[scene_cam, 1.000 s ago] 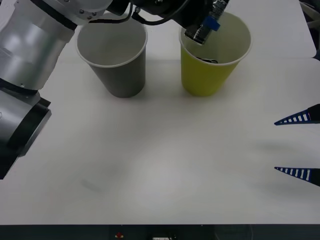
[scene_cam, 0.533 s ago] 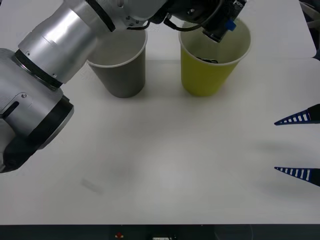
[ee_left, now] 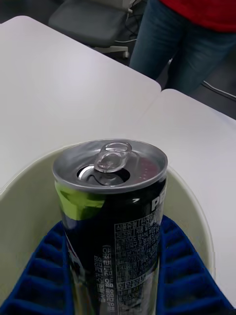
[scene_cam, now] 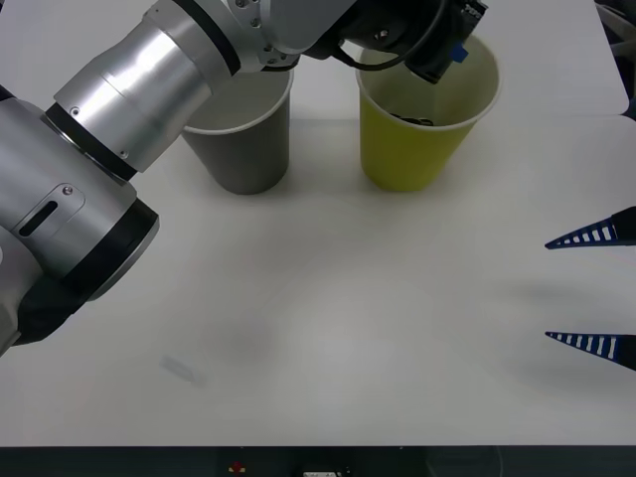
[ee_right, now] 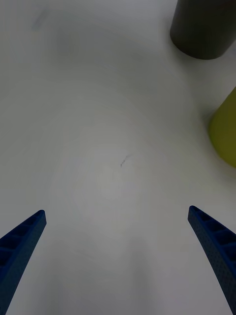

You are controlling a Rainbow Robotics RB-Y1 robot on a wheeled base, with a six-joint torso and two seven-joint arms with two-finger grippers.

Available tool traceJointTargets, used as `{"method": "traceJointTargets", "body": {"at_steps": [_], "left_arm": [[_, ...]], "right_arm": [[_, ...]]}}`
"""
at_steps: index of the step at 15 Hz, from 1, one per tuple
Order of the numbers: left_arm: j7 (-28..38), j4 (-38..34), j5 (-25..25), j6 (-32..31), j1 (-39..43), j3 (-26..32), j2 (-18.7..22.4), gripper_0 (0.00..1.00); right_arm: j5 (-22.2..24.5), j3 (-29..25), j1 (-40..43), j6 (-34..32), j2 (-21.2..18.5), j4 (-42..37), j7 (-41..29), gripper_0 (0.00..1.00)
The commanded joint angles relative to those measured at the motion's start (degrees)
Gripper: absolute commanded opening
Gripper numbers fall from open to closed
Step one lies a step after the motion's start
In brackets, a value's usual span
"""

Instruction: Put the can into the green bin and the plastic bottle into the gray bin

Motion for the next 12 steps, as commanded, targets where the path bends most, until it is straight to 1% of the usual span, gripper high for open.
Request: {"method": "traceJointTargets", "body": {"at_steps": [1, 4, 7, 9, 11, 12], "left_arm": [[-2.23, -0.03, -0.32, -1.58, 0.0, 0.0, 0.29, 1.0], [-3.38, -0.21, 0.47, -2.72, 0.0, 0.0, 0.99, 1.0], [-4.17, -2.32, 1.52, -2.81, 0.79, 0.35, 2.57, 1.0], [-6.89, -6.19, 2.93, -2.81, 3.78, 1.58, 4.94, 1.0], [-9.53, -10.76, 6.97, -3.42, 7.65, 2.9, 8.37, 1.0], [-11.11, -12.43, 8.38, -5.27, 8.97, 4.84, 9.43, 1.0]], "right_arm": [[0.0, 0.0, 0.0, 0.0, 0.0, 0.0, 0.0, 1.0], [0.0, 0.0, 0.0, 0.0, 0.0, 0.0, 0.0, 1.0], [0.0, 0.0, 0.0, 0.0, 0.0, 0.0, 0.0, 1.0], [0.0, 0.0, 0.0, 0.0, 0.0, 0.0, 0.0, 1.0], [0.0, 0.0, 0.0, 0.0, 0.0, 0.0, 0.0, 1.0], [0.0, 0.0, 0.0, 0.0, 0.0, 0.0, 0.0, 1.0]]}}
